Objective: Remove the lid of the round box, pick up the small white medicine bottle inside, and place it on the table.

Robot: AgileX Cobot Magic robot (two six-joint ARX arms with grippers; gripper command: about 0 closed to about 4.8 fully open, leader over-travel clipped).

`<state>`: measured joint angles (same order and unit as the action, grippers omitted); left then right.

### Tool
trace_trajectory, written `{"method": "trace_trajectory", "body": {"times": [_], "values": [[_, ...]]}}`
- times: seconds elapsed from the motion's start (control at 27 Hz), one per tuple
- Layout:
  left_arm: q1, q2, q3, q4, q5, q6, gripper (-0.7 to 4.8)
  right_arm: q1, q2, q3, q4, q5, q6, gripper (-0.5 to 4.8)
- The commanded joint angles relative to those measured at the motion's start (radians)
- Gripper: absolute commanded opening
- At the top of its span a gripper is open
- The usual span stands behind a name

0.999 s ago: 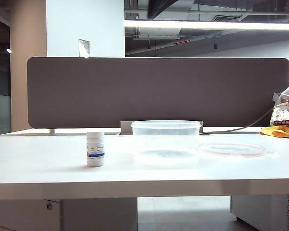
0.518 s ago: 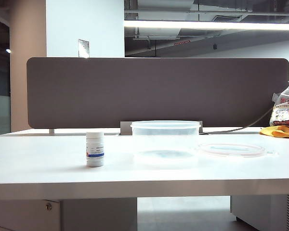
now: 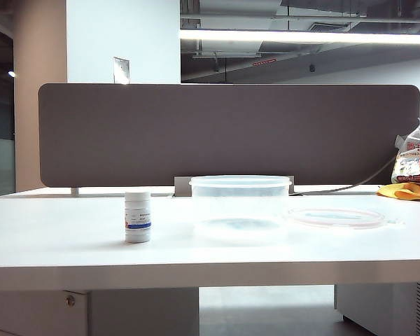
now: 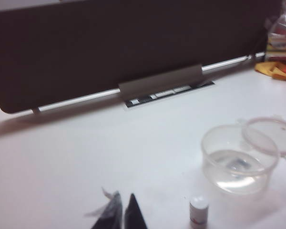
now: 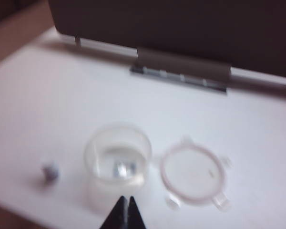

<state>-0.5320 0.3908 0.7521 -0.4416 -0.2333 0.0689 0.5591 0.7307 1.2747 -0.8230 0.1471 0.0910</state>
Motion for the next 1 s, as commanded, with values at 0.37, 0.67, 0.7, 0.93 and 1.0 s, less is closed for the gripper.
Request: {"method": "trace_trajectory", "body": {"times": [0.37, 0.67, 0.7, 0.93, 1.0], "values": [[-0.001, 0.004, -0.502, 0.35, 0.035, -0.123, 0.18, -0.002, -0.106, -1.167, 1.14, 0.063, 0.017, -0.05], [-0.001, 0.004, -0.594, 0.389, -0.017, -0.174, 0.19, -0.002, -0.106, -1.222, 1.143, 0.064, 0.01, 0.0], [-0.001, 0.003, -0.594, 0.396, -0.017, -0.174, 0.19, -0.002, -0.105, -1.222, 1.143, 0.064, 0.01, 0.06], [-0.001, 0.003, -0.594, 0.397, -0.013, -0.175, 0.2, -0.002, -0.106, -1.222, 1.142, 0.06, 0.01, 0.24], [-0.001, 0.003, -0.594, 0.397, -0.014, -0.175, 0.2, -0.002, -0.105, -1.222, 1.142, 0.061, 0.01, 0.24]]}}
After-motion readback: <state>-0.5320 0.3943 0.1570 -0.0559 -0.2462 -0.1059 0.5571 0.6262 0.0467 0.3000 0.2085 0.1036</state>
